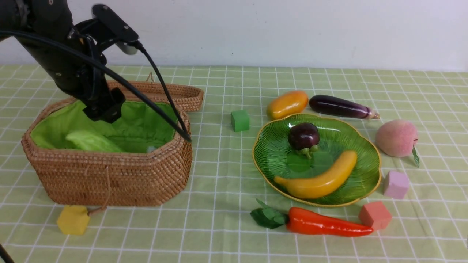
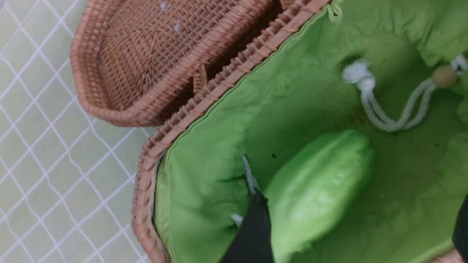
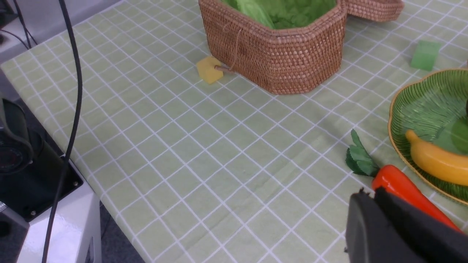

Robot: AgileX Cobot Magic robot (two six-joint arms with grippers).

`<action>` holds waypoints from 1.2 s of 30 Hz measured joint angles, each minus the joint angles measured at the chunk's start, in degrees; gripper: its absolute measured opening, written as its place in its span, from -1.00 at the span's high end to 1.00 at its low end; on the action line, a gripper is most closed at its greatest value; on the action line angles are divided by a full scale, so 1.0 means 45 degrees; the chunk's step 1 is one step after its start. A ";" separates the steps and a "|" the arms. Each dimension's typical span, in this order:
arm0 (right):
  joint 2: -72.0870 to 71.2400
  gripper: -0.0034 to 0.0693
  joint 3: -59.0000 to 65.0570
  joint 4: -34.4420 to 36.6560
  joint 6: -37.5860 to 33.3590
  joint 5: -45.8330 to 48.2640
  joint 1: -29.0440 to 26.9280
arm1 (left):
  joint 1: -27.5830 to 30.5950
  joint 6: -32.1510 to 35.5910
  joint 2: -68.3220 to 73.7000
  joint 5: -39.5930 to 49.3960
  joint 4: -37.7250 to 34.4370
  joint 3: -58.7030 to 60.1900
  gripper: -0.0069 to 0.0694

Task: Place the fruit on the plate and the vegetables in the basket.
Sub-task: Take a chayote with your left arm and place it on the basket on the left, then use the right arm to grab a carrot and put it into the left basket

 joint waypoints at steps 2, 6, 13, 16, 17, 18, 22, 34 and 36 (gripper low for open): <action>0.0000 0.82 0.0000 0.0000 -0.0014 0.0000 0.0000 | 0.0000 -0.0647 -0.0555 0.0198 -0.0614 0.0000 -0.69; 0.0000 0.82 0.0000 0.0010 -0.0024 0.0000 0.0000 | 0.0000 -0.2260 -0.1809 0.0692 -0.1546 0.0000 -0.15; 0.0299 0.82 -0.0013 -0.0032 -0.0024 0.0000 0.0000 | 0.0000 -0.4594 -0.5801 0.2695 -0.2887 0.1574 0.85; 0.1094 0.82 -0.0035 -0.0032 0.0021 0.0037 0.0000 | 0.0000 -0.4590 -0.8453 0.1725 -0.3864 0.4038 0.85; 0.1463 0.82 -0.0035 -0.0032 0.0061 0.0049 0.0000 | 0.0000 -0.4458 -0.9117 0.1454 -0.4138 0.4934 0.85; 0.1874 0.82 -0.0035 -0.0032 0.0120 0.0049 0.0000 | 0.0000 -0.4216 -0.9932 0.1143 -0.4509 0.5858 0.85; 0.3774 0.82 -0.0041 -0.0032 0.0298 0.0049 0.0000 | 0.0000 -0.2651 -1.2901 0.0266 -0.6268 0.9310 0.85; 0.8826 0.79 -0.2284 -0.3657 0.0334 -0.0073 0.1860 | 0.0000 0.0318 -1.6307 -0.2019 -0.9363 1.2223 0.85; 0.9313 0.75 -0.2376 -0.4590 0.0334 -0.0186 0.1997 | 0.0000 0.0328 -1.6307 -0.2364 -0.9528 1.2211 0.85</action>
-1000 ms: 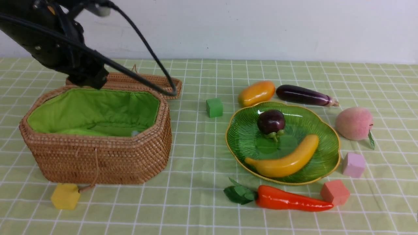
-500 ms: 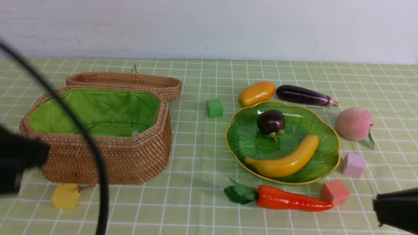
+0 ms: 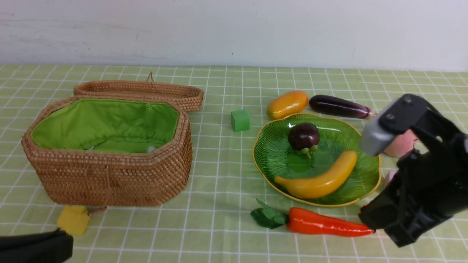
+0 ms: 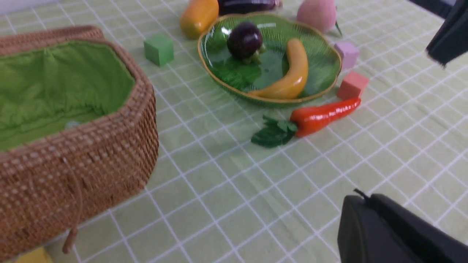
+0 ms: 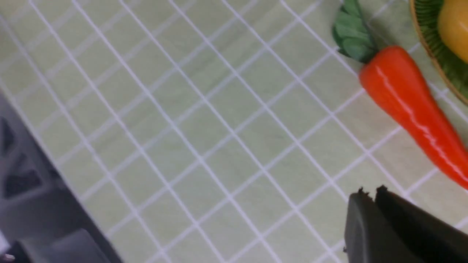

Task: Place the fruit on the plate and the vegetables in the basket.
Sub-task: Use the right arm to grab a carrot and put it into the left basket

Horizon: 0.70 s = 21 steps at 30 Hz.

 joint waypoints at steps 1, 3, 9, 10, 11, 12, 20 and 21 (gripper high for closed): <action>0.0596 0.69 0.0001 -0.0944 0.0000 -0.0084 0.0046 | 0.0000 0.0005 0.0000 -0.0326 -0.0192 0.0000 0.85; 0.1660 0.50 0.0001 -0.2098 0.0000 -0.0137 0.0060 | 0.0000 0.0125 0.0000 -0.0491 -0.0317 -0.0023 0.85; 0.3533 -0.17 0.0001 -0.2518 -0.0964 -0.0962 0.0060 | 0.0000 0.0373 0.0000 -0.0321 -0.0338 -0.0023 0.85; 0.3984 -0.36 0.0001 -0.2504 -0.1701 -0.1293 0.0060 | 0.0000 0.0431 0.0000 -0.0321 -0.0338 -0.0023 0.85; 0.4261 -0.48 0.0001 -0.2490 -0.2244 -0.1528 0.0060 | 0.0000 0.0448 0.0000 -0.0321 -0.0338 -0.0023 0.85; 0.4544 -0.59 0.0001 -0.2444 -0.2843 -0.1752 0.0060 | 0.0000 0.0474 0.0000 -0.0321 -0.0338 -0.0023 0.85; 0.5356 -0.64 0.0001 -0.2297 -0.3959 -0.2762 0.0060 | 0.0000 0.0476 0.0000 -0.0277 -0.0338 -0.0023 0.85; 0.5469 -0.59 0.0001 -0.2310 -0.3974 -0.2811 0.0060 | 0.0000 0.0476 0.0000 -0.0268 -0.0338 -0.0023 0.85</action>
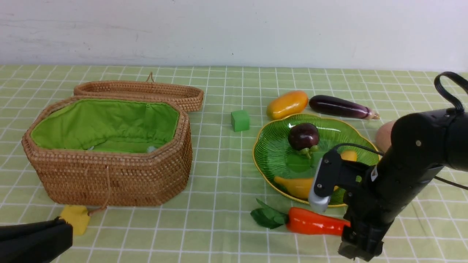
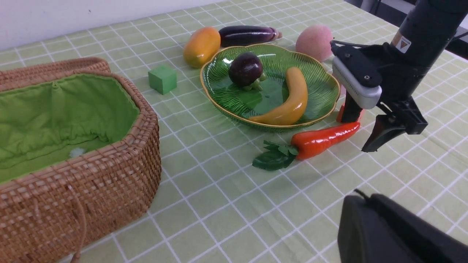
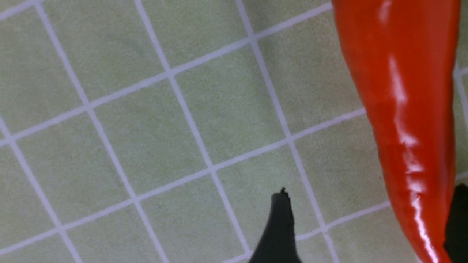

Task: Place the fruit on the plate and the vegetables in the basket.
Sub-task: Use the right arm to grab a carrot and put it into the left basket

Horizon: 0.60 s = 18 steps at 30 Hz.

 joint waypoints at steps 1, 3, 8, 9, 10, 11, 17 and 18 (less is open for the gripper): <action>0.0024 -0.59 0.0000 0.0000 0.0000 -0.0017 0.0000 | 0.0000 0.0000 0.0000 0.0000 0.0000 0.0000 0.85; 0.0283 -0.52 -0.0014 -0.0152 -0.0014 -0.0096 0.0000 | 0.0000 0.0000 0.0000 0.0018 0.0000 0.0000 0.85; 0.0635 -0.47 -0.0110 -0.0692 -0.0025 -0.0698 0.0010 | 0.0000 0.0012 0.0000 0.0215 0.0000 0.0000 0.85; 0.0649 -0.47 -0.0110 -0.0694 -0.0025 -0.0711 0.0010 | 0.0000 0.0012 0.0000 0.0235 0.0000 0.0000 0.85; 0.0779 -0.47 -0.0110 -0.0704 -0.0025 -0.0759 0.0010 | 0.0000 0.0012 0.0000 0.0239 0.0000 0.0000 0.85; 0.0904 -0.47 -0.0110 -0.0652 -0.0025 -0.0759 0.0010 | 0.0000 0.0012 0.0000 0.0242 0.0000 0.0000 0.85; 0.1203 -0.46 -0.0110 0.0216 -0.0270 -0.0775 0.0010 | 0.0000 0.0012 0.0000 0.0279 0.0000 0.0000 0.85; 0.1220 -0.45 -0.0110 0.0482 -0.0458 -0.0775 0.0025 | 0.0000 0.0012 0.0000 0.0317 0.0000 0.0000 0.85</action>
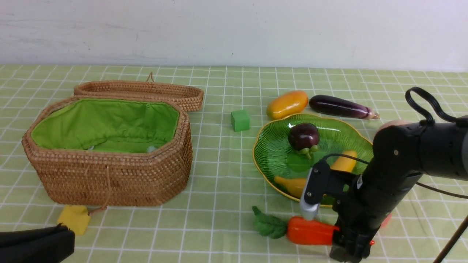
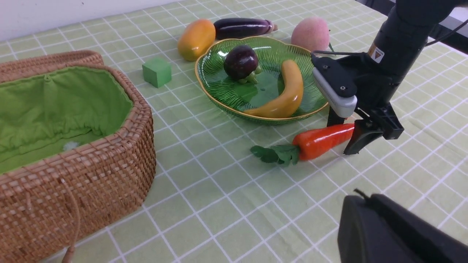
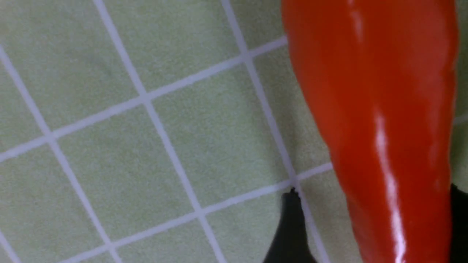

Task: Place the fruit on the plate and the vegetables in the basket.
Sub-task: Use the right arm to grab a carrot and put it into the left basket

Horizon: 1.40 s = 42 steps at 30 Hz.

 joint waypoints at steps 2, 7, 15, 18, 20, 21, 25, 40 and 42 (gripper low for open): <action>0.0000 -0.40 0.0000 0.0090 -0.0088 -0.0011 0.0000 | 0.0000 0.0000 0.0000 0.0010 0.0000 0.0000 0.85; 0.0249 -0.18 0.0000 0.0194 -0.0146 0.0040 0.0000 | 0.0000 0.0000 0.0000 0.0010 0.0000 0.0000 0.85; 0.0542 0.16 -0.0241 0.0084 -0.0185 0.0247 -0.0012 | 0.0000 0.0000 0.0000 0.0066 0.0000 0.0000 0.85; 0.0512 0.16 -0.0264 0.0206 -0.0185 0.0429 -0.0012 | 0.0000 0.0000 0.0000 0.0145 0.0000 0.0000 0.85; 0.0415 0.16 -0.0249 0.0453 -0.0170 0.1087 -0.0012 | 0.0000 0.0000 0.0000 0.0191 0.0000 0.0000 0.85; 0.0335 0.16 -0.0221 0.0579 -0.0033 0.1551 -0.0012 | 0.0000 0.0000 0.0000 0.0200 0.0000 0.0000 0.85; -0.0573 0.16 -0.0082 0.1019 0.0828 0.2893 0.0000 | 0.0000 0.0000 0.0000 0.0106 0.0000 0.0000 0.85; -0.3697 0.16 -0.4942 0.3053 0.1938 0.2773 0.3239 | 0.0000 0.0000 0.0000 -0.3294 0.0338 0.0000 0.85; -0.2944 0.16 -0.6148 0.3053 0.2001 0.2722 0.3711 | 0.0000 0.0000 0.0000 -0.3968 0.0338 0.0000 0.85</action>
